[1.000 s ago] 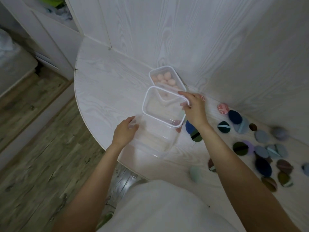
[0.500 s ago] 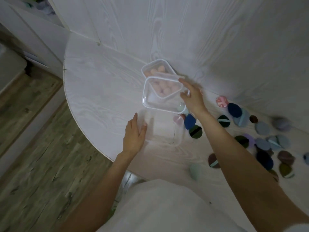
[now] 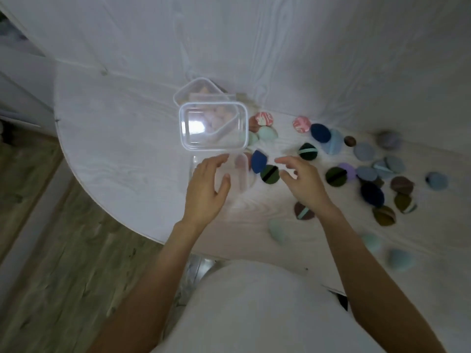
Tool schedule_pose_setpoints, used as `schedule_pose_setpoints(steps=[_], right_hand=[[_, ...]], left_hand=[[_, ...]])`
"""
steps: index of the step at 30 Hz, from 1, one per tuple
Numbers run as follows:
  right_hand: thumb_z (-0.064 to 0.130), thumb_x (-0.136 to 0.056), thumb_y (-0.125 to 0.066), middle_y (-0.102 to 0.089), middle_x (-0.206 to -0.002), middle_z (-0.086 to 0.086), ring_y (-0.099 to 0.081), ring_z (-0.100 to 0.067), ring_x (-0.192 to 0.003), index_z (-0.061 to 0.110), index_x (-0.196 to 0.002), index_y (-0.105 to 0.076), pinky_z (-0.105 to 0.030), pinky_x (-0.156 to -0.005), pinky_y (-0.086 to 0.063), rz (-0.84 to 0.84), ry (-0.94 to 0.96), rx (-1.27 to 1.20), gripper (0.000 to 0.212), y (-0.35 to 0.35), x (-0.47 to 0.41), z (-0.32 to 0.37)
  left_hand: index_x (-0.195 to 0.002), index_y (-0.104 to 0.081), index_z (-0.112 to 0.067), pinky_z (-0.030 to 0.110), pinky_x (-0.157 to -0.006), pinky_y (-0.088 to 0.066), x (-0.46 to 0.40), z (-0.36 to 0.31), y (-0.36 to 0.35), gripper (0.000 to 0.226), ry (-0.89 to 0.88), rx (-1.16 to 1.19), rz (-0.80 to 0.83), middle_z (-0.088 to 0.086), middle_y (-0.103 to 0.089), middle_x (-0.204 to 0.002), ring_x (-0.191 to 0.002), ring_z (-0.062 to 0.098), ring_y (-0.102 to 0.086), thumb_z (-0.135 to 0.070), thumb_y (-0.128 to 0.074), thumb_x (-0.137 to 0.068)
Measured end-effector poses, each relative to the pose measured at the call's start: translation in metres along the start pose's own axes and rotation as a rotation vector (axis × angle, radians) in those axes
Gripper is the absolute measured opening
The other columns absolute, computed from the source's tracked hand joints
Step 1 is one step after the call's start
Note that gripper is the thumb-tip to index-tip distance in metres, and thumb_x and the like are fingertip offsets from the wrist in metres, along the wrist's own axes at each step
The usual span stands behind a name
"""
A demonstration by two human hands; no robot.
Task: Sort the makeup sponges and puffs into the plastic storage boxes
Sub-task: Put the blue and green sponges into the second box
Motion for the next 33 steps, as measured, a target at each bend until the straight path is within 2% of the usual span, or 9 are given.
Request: schedule_pose_setpoints(steps=[5,9,12,16,18,21,27,30,33], right_hand=[[0.008,-0.085,-0.056,-0.07,-0.101,-0.008,-0.059,-0.028,-0.087,0.015,-0.105,-0.068,-0.037,-0.079,-0.044,-0.026,-0.044,0.447,0.025,0.009,0.057,-0.072],[0.006,-0.079,-0.065,-0.065,-0.113,-0.008,-0.056,-0.033,-0.107,0.017,-0.106,-0.067,-0.046,-0.093,-0.04,-0.077,-0.175,0.495,0.029,0.026,0.098,-0.12],[0.001,-0.074,-0.067,-0.061,-0.118,-0.012,-0.052,-0.037,-0.111,0.016,-0.108,-0.066,-0.047,-0.094,-0.039,-0.165,-0.213,0.483,0.037,0.046,0.123,-0.14],[-0.008,-0.075,-0.055,-0.041,-0.142,-0.011,-0.031,-0.036,-0.13,0.021,-0.124,-0.057,-0.047,-0.106,-0.026,-0.112,-0.35,0.5,0.057,0.058,0.148,-0.172],[-0.012,-0.078,-0.048,-0.033,-0.147,-0.01,-0.027,-0.035,-0.131,0.024,-0.128,-0.054,-0.044,-0.105,-0.027,-0.064,-0.386,0.489,0.061,0.057,0.155,-0.185],[-0.011,-0.083,-0.048,-0.047,-0.134,-0.011,-0.044,-0.031,-0.114,0.017,-0.12,-0.058,-0.035,-0.084,-0.041,-0.098,-0.37,0.41,0.048,0.061,0.153,-0.188],[0.025,-0.092,-0.057,-0.055,-0.112,0.002,-0.053,-0.014,-0.095,0.015,-0.122,-0.05,-0.024,-0.076,-0.039,-0.112,-0.144,-0.003,0.032,0.055,0.114,-0.13],[0.03,-0.088,-0.061,-0.058,-0.1,0.002,-0.053,-0.015,-0.086,0.017,-0.116,-0.052,-0.024,-0.066,-0.041,-0.087,-0.046,-0.097,0.032,0.032,0.084,-0.083],[0.028,-0.086,-0.064,-0.055,-0.108,-0.002,-0.05,-0.017,-0.091,0.016,-0.114,-0.053,-0.029,-0.073,-0.044,-0.085,0.074,-0.088,0.033,0.004,0.058,-0.031]], left_hand=[[-0.12,-0.058,-0.015,0.036,-0.083,-0.049,0.015,-0.04,-0.096,0.031,-0.125,-0.021,0.374,0.003,-0.063,-0.112,-0.099,0.019,-0.057,-0.016,-0.057,-0.089],[-0.129,-0.049,-0.021,0.031,-0.091,-0.041,0.032,-0.05,-0.161,0.044,-0.103,-0.168,0.654,0.003,-0.052,-0.128,-0.113,0.021,-0.047,-0.03,-0.059,-0.087],[-0.134,-0.041,-0.026,0.033,-0.09,-0.037,0.048,-0.047,-0.188,0.063,-0.143,-0.5,0.871,0.003,-0.044,-0.131,-0.116,0.022,-0.04,-0.049,-0.062,-0.08],[-0.13,-0.044,-0.027,0.032,-0.09,-0.04,0.066,-0.034,-0.193,0.065,-0.021,-0.496,0.982,0.003,-0.037,-0.13,-0.115,0.021,-0.037,-0.041,-0.071,-0.073],[-0.122,-0.053,-0.024,0.031,-0.092,-0.041,0.069,-0.03,-0.194,0.053,0.019,-0.414,0.974,0.004,-0.041,-0.124,-0.112,0.021,-0.042,-0.031,-0.073,-0.074],[-0.11,-0.062,-0.019,0.03,-0.092,-0.041,0.062,-0.031,-0.185,0.035,0.02,-0.305,0.868,0.005,-0.053,-0.114,-0.105,0.022,-0.051,-0.032,-0.071,-0.079],[-0.097,-0.052,-0.022,0.025,-0.076,-0.049,0.033,-0.043,-0.122,0.02,0.172,0.123,0.487,-0.009,-0.061,-0.095,-0.087,0.006,-0.058,-0.036,-0.061,-0.087],[-0.109,-0.054,-0.031,0.013,-0.078,-0.041,0.014,-0.03,-0.064,0.022,0.148,0.154,0.278,-0.017,-0.058,-0.093,-0.089,-0.004,-0.053,-0.034,-0.06,-0.088],[-0.114,-0.062,-0.031,0.018,-0.078,-0.039,-0.004,-0.006,-0.007,0.023,0.098,0.054,0.11,-0.018,-0.06,-0.102,-0.095,0.004,-0.051,-0.031,-0.057,-0.092]])
Point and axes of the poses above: each hand's wrist, its own x-axis away from the middle knuckle, its own y-axis out of the back of the hand, z = x × y, the point moved 8 cm from there along -x, towards the middle knuckle
